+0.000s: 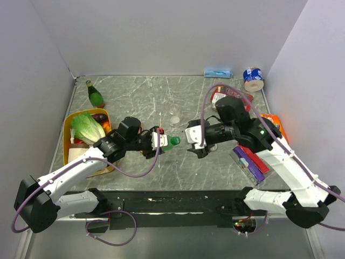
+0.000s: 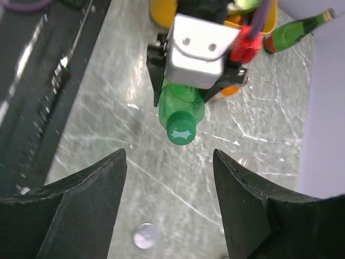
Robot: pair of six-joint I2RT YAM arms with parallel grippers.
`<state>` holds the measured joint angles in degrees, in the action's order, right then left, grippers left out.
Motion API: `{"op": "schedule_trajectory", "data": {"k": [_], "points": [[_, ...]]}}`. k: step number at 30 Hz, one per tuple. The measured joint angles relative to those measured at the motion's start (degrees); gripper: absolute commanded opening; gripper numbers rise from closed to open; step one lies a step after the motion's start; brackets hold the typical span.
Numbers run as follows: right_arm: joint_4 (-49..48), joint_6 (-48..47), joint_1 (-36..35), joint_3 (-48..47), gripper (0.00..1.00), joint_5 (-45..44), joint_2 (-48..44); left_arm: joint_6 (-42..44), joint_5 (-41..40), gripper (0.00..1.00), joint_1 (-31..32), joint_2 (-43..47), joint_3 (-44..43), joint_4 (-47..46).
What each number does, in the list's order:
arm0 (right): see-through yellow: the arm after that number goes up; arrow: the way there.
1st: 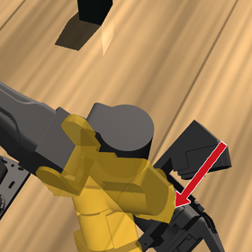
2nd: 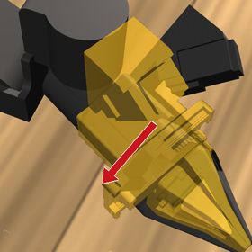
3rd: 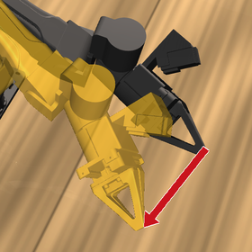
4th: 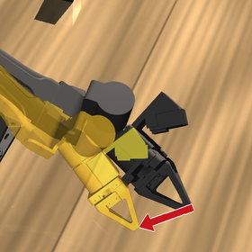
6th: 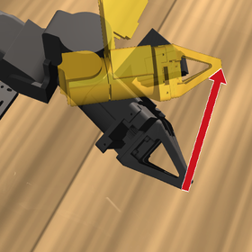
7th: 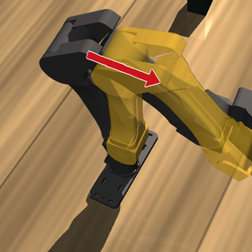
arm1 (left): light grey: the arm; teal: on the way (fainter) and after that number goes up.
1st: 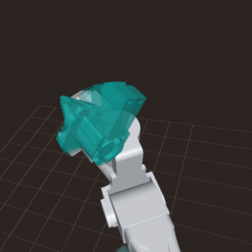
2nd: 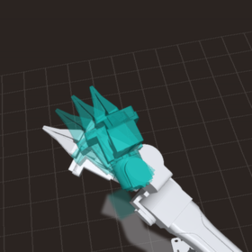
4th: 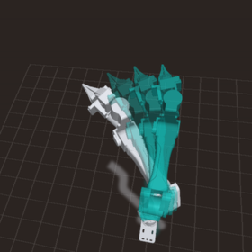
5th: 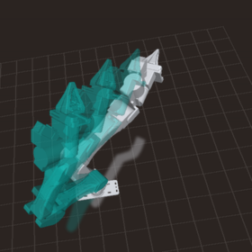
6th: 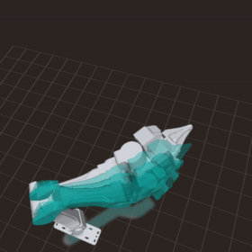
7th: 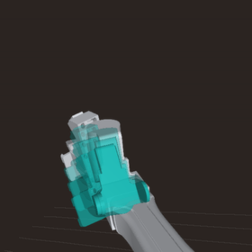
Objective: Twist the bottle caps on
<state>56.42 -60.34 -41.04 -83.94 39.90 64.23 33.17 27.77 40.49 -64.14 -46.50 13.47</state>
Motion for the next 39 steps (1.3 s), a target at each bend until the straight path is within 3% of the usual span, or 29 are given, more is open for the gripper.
{"op": "schedule_trajectory", "data": {"k": [6,16,20,23,24,27,29,32,33,36,39], "points": [[-0.5,-5.6,-3.2,0.7,0.63,-4.1,3.9,2.6,3.1,0.01,0.0,0.0,-1.3,1.1],[-2.1,-7.1,-6.1,1.0,0.55,-6.0,5.9,3.2,4.4,0.01,0.0,0.0,-1.6,1.0],[-3.1,-7.3,-7.2,2.3,0.47,-6.4,5.9,3.0,4.4,0.01,0.0,0.0,-1.7,0.8],[-4.4,-7.0,-7.5,3.0,0.36,-7.0,6.0,2.6,4.4,0.01,0.0,0.0,-1.7,1.0],[-4.9,-6.7,-7.5,3.0,0.26,-7.1,6.1,2.3,4.4,0.01,0.0,0.0,-1.6,1.0],[-6.0,-4.8,-7.5,3.0,0.09,-7.5,6.2,1.7,4.2,0.01,0.0,0.0,-1.6,1.0],[-6.4,-2.3,-7.5,2.6,0.06,-7.3,6.6,0.7,3.3,0.01,-0.1,0.0,-1.6,1.1],[-7.6,3.1,-7.6,2.1,0.13,-7.5,8.6,-2.4,3.5,0.01,-0.1,-0.1,-1.5,-1.9],[-7.8,4.8,-7.6,2.1,0.25,-7.3,9.4,-3.2,3.3,0.01,0.0,-0.1,-1.5,-2.9],[-9.6,8.5,-7.7,2.4,0.46,-7.1,10.6,-5.3,2.9,0.01,-0.1,-0.2,-1.5,-3.8],[-11.4,9.9,-7.7,3.4,0.57,-7.4,9.5,-6.1,3.0,0.01,-0.2,-0.2,-1.5,-4.3]]}}
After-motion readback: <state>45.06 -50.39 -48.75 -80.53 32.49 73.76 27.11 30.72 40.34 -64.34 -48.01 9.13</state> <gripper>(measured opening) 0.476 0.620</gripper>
